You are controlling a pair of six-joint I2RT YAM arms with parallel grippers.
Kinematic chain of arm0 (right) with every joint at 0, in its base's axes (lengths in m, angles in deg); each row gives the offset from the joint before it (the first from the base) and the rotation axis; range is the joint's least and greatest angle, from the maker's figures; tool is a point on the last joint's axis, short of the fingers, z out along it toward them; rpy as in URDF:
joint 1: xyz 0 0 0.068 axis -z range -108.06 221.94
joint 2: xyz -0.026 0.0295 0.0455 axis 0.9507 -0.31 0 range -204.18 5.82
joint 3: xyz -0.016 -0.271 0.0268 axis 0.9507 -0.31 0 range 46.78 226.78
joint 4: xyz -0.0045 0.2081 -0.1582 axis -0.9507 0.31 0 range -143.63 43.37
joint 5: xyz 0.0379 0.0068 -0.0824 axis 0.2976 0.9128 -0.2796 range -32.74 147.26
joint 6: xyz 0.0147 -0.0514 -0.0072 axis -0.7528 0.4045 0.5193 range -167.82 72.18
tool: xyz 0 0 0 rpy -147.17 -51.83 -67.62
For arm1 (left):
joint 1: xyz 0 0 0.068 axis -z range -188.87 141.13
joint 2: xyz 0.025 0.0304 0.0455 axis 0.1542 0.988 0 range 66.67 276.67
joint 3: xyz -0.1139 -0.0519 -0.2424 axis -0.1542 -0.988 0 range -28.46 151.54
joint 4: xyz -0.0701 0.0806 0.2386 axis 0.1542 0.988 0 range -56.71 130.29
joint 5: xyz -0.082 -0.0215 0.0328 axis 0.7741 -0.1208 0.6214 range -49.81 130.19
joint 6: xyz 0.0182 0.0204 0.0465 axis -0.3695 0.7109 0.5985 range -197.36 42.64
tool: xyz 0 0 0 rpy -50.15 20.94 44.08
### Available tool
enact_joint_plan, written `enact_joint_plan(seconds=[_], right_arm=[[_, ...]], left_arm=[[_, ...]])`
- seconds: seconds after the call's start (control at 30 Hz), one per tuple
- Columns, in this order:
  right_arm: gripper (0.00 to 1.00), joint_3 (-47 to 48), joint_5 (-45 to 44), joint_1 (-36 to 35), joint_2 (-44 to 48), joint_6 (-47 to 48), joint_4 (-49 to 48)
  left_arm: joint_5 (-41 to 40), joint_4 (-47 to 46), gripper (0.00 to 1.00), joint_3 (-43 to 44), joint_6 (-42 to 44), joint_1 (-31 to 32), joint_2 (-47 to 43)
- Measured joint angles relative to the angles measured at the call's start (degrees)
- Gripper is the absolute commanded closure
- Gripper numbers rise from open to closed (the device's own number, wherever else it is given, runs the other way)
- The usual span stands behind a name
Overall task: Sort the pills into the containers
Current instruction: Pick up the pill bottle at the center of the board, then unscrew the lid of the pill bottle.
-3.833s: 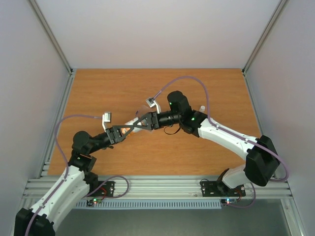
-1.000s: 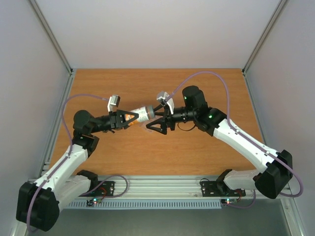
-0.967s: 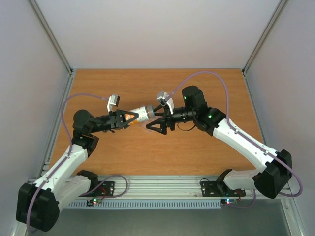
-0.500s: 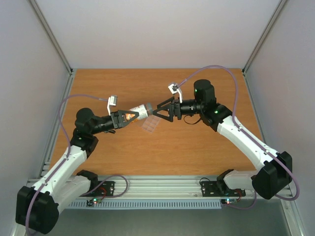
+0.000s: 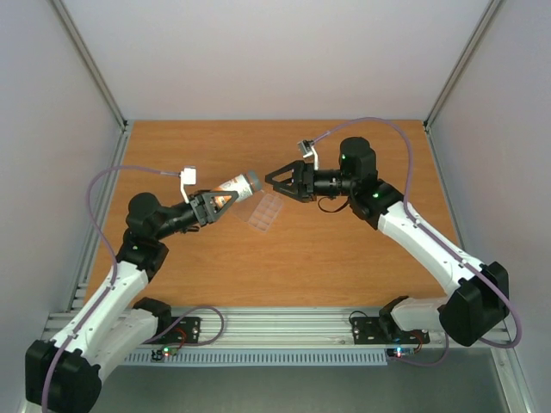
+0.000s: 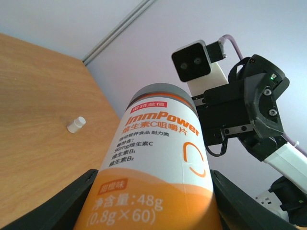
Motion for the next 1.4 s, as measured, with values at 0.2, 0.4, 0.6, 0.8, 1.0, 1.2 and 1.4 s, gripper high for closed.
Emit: enact_joint_plan(seconds=[0.2, 0.4, 0.6, 0.8, 1.0, 1.2, 1.4], right_arm=[[0.10, 1.60, -3.26, 0.00, -1.64, -6.32, 0.72], [0.10, 3.06, -4.72, -0.52, -4.31, -9.33, 1.03], [0.11, 3.69, -5.14, -1.01, -5.77, -10.78, 1.29], [0.13, 5.79, -5.11, -1.05, -5.88, -11.45, 1.90], [0.14, 6.73, -5.25, -1.36, -6.43, -11.43, 2.29], [0.15, 6.73, -6.01, -1.36, -6.95, -11.28, 3.45], [0.15, 6.73, -6.62, -1.36, -7.08, -10.62, 4.04]], left_arm=[[-1.64, 0.04, 0.69, 0.00, 1.49, 0.26, -0.26], [-2.43, 1.27, 0.70, 1.07, 4.00, 2.25, 0.39], [-3.56, 2.82, 0.71, 3.10, 6.80, 4.44, 1.46], [-4.04, 4.50, 0.72, 3.98, 9.05, 5.60, 2.71], [-4.55, 6.01, 0.73, 5.01, 10.75, 6.16, 3.69], [-4.74, 7.56, 0.75, 5.73, 11.89, 6.27, 4.66], [-4.68, 8.31, 0.76, 6.45, 12.57, 6.27, 5.29]])
